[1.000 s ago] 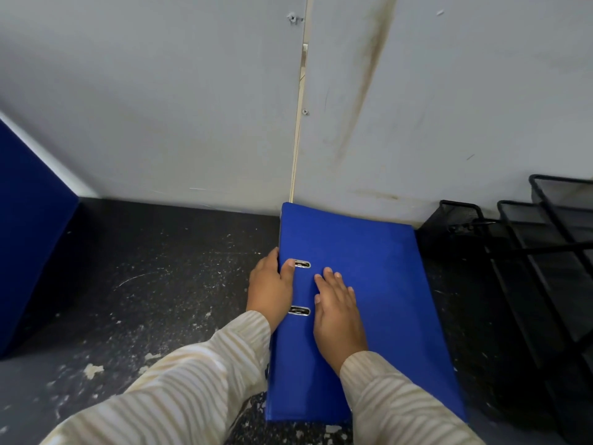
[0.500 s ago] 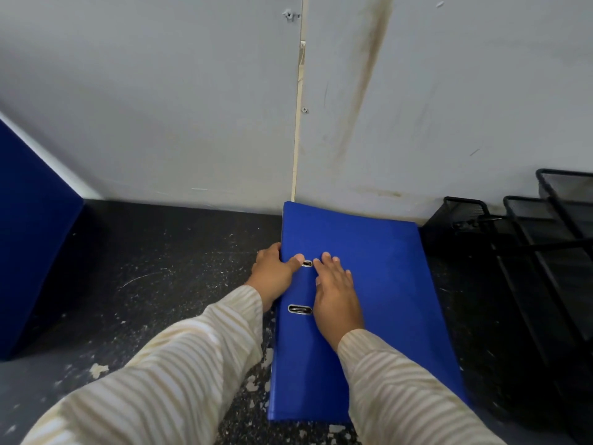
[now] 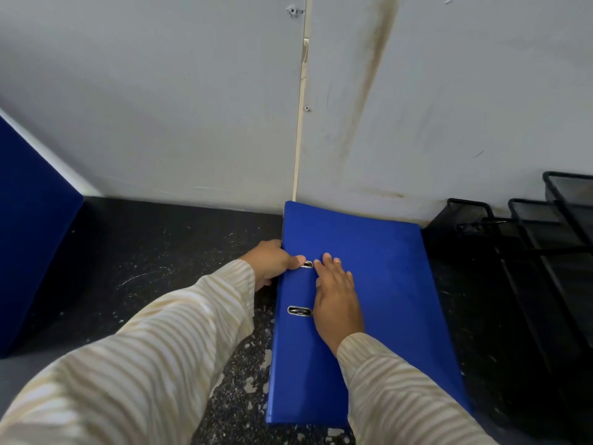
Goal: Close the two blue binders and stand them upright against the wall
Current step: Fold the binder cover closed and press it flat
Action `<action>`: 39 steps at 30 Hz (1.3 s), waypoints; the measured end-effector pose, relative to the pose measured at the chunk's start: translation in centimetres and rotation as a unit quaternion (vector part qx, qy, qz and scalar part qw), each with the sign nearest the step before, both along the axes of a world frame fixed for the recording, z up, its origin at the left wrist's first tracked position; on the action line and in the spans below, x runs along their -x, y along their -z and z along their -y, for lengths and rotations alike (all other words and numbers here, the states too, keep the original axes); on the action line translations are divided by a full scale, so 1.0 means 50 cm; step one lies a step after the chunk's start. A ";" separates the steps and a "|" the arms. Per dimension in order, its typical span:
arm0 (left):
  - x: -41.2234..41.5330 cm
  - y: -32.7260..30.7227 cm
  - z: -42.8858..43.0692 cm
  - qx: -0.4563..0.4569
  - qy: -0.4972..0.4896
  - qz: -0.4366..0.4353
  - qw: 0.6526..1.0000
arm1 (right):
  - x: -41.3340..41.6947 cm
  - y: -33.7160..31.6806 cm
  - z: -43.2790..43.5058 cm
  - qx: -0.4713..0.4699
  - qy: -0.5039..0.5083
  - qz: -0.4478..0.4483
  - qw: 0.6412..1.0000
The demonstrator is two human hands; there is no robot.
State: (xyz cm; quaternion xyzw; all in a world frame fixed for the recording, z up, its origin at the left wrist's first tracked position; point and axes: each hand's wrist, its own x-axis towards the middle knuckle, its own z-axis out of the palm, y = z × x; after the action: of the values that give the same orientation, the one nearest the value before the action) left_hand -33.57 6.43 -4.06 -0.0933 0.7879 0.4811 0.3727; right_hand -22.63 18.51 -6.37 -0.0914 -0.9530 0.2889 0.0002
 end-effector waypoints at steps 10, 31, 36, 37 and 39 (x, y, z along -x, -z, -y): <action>-0.012 0.005 -0.007 -0.009 -0.012 -0.036 0.999 | 0.000 0.002 0.002 0.003 0.007 -0.011 1.000; -0.087 0.001 -0.034 0.134 -0.016 -0.190 0.972 | -0.073 -0.005 0.010 -0.015 -0.010 0.017 1.000; -0.185 0.027 -0.008 0.144 0.016 -0.266 0.953 | -0.082 -0.005 0.005 0.004 -0.015 0.011 1.000; -0.197 0.031 -0.001 0.127 0.026 -0.262 0.956 | -0.082 -0.006 0.005 0.008 -0.015 0.010 1.000; -0.212 0.031 0.013 0.081 0.045 -0.257 0.962 | -0.082 -0.010 0.005 0.012 -0.015 0.014 1.000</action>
State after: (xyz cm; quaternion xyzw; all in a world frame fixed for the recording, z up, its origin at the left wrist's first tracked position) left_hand -22.97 5.78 -5.60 0.0391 0.8968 0.4066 0.1701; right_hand -18.54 18.26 -5.89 -0.0810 -0.9505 0.2993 -0.0182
